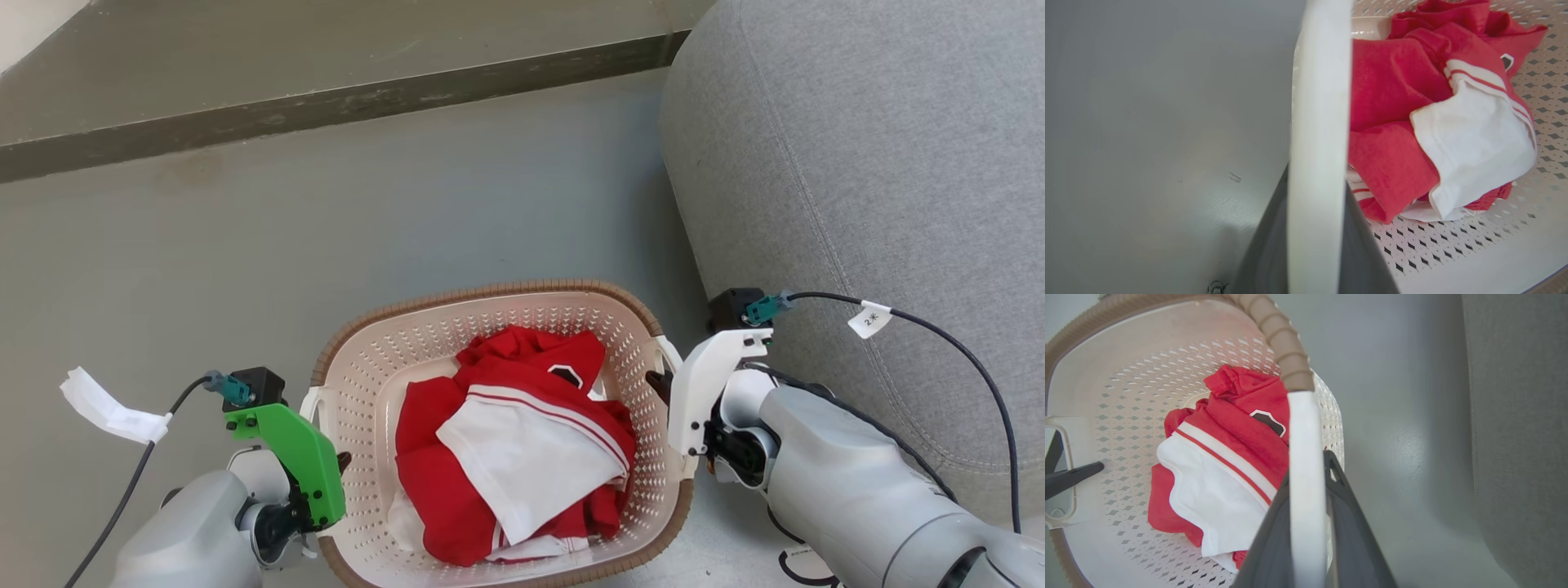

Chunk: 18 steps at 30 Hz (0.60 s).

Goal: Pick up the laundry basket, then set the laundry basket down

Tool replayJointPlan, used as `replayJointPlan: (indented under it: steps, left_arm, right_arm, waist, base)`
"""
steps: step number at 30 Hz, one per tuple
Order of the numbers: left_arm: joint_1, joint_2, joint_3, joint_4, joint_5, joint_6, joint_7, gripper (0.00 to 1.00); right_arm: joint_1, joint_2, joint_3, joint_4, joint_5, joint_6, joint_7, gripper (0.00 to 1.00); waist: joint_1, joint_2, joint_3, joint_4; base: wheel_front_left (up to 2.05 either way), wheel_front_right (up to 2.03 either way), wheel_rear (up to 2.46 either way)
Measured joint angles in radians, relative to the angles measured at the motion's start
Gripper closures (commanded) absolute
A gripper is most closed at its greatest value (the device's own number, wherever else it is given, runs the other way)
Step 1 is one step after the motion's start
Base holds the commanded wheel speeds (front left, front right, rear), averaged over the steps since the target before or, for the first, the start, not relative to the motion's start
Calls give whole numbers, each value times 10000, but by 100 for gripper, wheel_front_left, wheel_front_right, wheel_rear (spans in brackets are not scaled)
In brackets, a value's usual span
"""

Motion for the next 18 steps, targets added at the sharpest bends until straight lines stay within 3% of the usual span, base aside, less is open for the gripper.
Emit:
replayJointPlan:
  steps: [18]
  left_arm:
    - [-1, -65, -94, 247, -81, 0, 90, 100]
  right_arm:
    - [-2, 25, 125, 25, 130, 69, 115, 100]
  waist:
    - [0, 0, -63, -8]
  base:
    - [0, 0, 0]
